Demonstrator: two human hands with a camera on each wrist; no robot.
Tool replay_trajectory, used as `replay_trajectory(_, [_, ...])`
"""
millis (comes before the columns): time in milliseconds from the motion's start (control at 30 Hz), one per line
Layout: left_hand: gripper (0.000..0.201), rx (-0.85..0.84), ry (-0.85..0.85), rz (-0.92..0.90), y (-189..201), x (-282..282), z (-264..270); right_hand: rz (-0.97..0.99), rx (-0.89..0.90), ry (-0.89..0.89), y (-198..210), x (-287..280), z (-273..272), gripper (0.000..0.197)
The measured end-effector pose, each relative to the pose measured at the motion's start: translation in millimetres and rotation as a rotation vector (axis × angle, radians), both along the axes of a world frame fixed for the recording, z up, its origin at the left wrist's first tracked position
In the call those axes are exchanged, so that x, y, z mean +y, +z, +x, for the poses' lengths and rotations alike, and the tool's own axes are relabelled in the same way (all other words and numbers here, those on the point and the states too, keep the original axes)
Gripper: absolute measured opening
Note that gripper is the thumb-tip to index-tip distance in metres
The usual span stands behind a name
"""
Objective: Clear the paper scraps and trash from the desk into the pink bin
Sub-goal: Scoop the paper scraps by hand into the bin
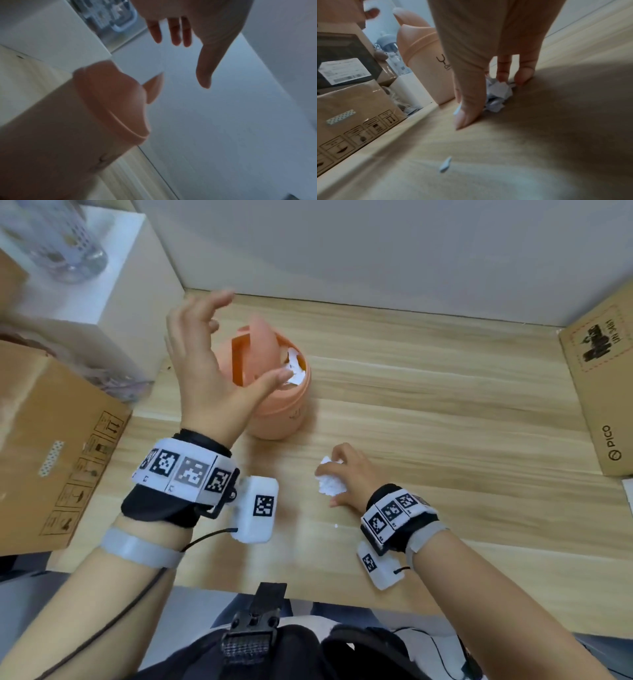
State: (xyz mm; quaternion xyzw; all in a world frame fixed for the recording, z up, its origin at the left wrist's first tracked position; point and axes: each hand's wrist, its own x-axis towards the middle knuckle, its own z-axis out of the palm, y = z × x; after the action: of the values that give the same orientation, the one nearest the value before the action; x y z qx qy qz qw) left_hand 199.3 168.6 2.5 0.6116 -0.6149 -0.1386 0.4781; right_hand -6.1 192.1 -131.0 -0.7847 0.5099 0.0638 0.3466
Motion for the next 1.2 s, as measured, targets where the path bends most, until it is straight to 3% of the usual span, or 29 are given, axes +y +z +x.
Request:
replay_trajectory(100, [0.098,0.029,-0.002,0.334,-17,-20,13,0.041,-0.016,-0.076,2,-2,0,0.025])
replay_trajectory(167, [0.105,0.096,-0.056,0.435,-24,-29,14,0.036,0.026,-0.072,3,-4,1,0.023])
replay_trajectory(267, [0.100,0.118,-0.081,0.474,-28,-34,12,0.028,0.059,-0.060,6,-9,2,0.024])
replay_trajectory(367, [0.093,0.100,-0.106,0.491,-29,-36,10,0.024,0.004,-0.180,14,-18,2,0.017])
replay_trajectory(533, [0.093,0.040,-0.139,0.527,-28,-32,8,-0.088,-0.335,-0.451,75,-54,15,0.006])
replay_trajectory(600, [0.094,0.038,-0.139,0.527,-28,-33,8,-0.126,-0.463,-0.485,108,-72,30,0.011])
replay_trajectory(667, [0.096,0.031,-0.139,0.530,-28,-34,8,-0.129,-0.468,-0.461,129,-88,48,0.012])
replay_trajectory(800, [0.102,0.015,-0.181,0.548,-30,-34,12,-0.118,-0.170,-0.354,133,-109,79,0.007])
replay_trajectory(900, [0.104,0.005,-0.192,0.554,-31,-35,15,-0.113,-0.068,-0.315,131,-113,83,0.025])
replay_trajectory(1033, [0.105,-0.002,-0.191,0.559,-31,-36,15,0.069,-0.132,-0.261,140,-115,76,0.054])
replay_trajectory(1200, [0.104,-0.001,-0.186,0.553,-29,-34,15,0.140,-0.295,-0.364,153,-113,63,0.050])
